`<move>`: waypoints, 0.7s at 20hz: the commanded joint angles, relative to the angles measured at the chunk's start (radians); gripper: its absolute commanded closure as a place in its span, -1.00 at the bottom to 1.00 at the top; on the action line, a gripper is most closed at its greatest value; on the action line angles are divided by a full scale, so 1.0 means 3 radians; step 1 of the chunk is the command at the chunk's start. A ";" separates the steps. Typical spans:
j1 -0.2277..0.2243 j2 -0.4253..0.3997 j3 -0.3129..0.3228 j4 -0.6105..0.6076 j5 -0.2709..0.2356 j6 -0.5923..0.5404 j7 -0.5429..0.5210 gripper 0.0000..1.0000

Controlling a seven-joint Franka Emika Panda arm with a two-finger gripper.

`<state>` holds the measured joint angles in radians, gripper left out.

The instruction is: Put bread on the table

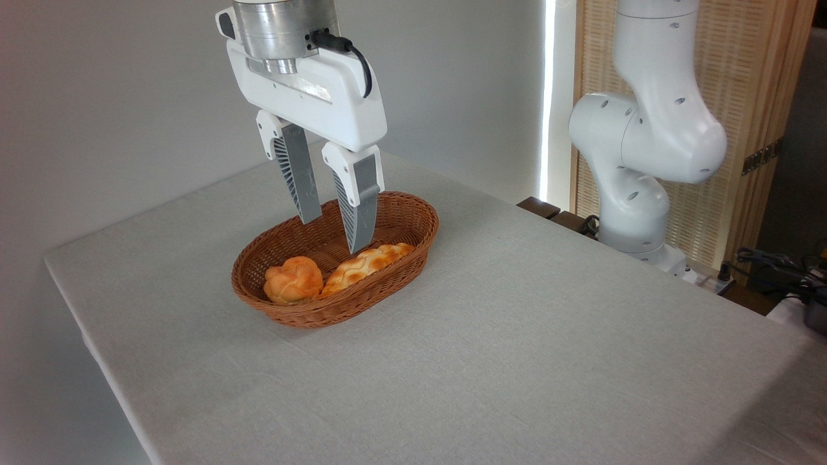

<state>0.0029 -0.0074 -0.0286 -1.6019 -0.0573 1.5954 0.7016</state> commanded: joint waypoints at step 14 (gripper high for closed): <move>-0.0158 -0.0236 -0.0002 -0.0065 -0.0059 -0.0118 0.0049 -1.00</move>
<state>-0.0214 -0.0572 -0.0354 -1.6059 -0.0592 1.5675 0.7028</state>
